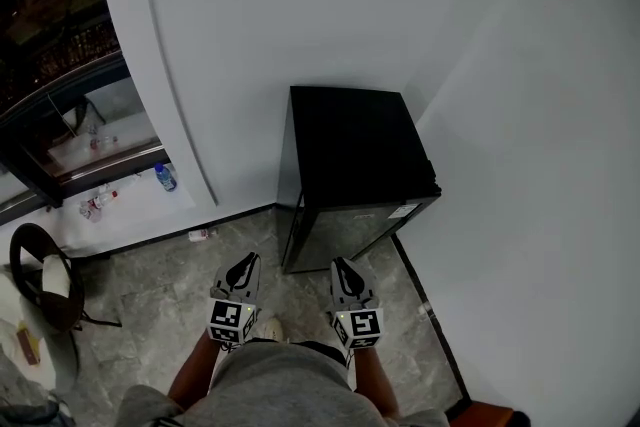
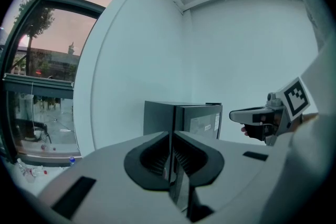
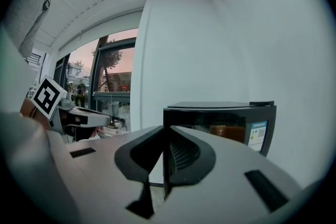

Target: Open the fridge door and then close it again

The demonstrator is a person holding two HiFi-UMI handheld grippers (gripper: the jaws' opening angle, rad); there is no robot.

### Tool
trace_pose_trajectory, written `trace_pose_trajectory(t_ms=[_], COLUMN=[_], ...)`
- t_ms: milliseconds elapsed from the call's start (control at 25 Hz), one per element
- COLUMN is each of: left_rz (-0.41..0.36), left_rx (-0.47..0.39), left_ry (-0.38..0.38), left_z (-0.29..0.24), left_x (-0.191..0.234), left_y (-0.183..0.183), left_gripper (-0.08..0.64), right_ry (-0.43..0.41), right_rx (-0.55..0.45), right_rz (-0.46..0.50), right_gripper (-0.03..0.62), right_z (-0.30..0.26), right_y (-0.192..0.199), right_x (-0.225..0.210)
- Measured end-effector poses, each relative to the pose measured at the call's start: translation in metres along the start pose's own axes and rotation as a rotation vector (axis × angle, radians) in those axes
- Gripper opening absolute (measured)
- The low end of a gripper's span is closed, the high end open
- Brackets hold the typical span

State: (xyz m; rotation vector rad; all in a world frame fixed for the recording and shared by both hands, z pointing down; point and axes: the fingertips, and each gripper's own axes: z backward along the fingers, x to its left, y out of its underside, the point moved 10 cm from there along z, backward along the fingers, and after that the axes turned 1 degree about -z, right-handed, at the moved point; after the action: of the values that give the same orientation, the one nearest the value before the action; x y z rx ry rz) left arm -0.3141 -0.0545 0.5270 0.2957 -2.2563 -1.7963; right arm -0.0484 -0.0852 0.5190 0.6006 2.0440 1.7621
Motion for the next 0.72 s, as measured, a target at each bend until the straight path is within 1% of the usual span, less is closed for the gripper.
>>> trace_pose_trajectory(t_ms=[440,720], left_rz=[-0.02,-0.022], left_rx=[0.0,0.001], left_ry=[0.028,0.035], left_z=[0.003,0.003], left_x=[-0.008,-0.01], left_y=[-0.002,-0.004], left_gripper=[0.026,0.026], right_ry=[0.017,0.019], right_rx=[-0.001,0.001], right_rz=[-0.049,-0.046], right_gripper=[0.046,0.046], right_z=[0.022,0.021], right_y=[0.011,0.006], right_x=[0.011,0.011])
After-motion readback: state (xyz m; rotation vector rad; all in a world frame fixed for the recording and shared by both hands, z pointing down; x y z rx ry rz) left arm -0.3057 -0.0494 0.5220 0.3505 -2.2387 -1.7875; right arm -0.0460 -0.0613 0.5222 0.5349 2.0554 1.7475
